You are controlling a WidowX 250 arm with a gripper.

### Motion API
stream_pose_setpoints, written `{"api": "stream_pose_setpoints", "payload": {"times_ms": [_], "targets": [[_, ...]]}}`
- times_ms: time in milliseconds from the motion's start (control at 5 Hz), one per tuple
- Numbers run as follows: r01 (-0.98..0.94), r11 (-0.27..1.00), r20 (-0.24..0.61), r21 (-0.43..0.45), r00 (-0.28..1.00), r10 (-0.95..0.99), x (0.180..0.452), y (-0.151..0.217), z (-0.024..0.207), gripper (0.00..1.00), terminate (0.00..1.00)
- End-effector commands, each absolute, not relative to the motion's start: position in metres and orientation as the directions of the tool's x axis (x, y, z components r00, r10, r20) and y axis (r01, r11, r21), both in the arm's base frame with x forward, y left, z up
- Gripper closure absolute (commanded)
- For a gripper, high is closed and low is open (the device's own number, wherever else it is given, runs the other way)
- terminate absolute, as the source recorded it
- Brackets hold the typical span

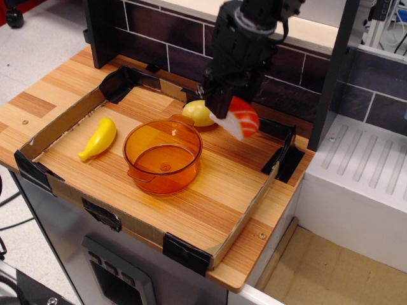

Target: Take sushi out of pot

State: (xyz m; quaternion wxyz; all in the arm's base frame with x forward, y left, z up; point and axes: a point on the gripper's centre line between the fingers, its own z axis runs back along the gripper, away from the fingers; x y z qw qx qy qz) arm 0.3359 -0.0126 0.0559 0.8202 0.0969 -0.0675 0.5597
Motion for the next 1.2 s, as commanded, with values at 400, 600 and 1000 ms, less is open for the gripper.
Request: {"api": "stream_pose_setpoints", "payload": {"times_ms": [400,600,1000], "targets": [[-0.930,0.367,0.249,0.031,0.362,0.898,0.341,-0.039,0.028,1.00,0.00],[-0.927,0.373,0.276,0.042,0.369,0.887,0.338,-0.038,0.025,1.00,0.00],[-0.967,0.249,0.248,-0.049,0.230,0.941,0.337,-0.030,0.056,0.00,0.00]]}}
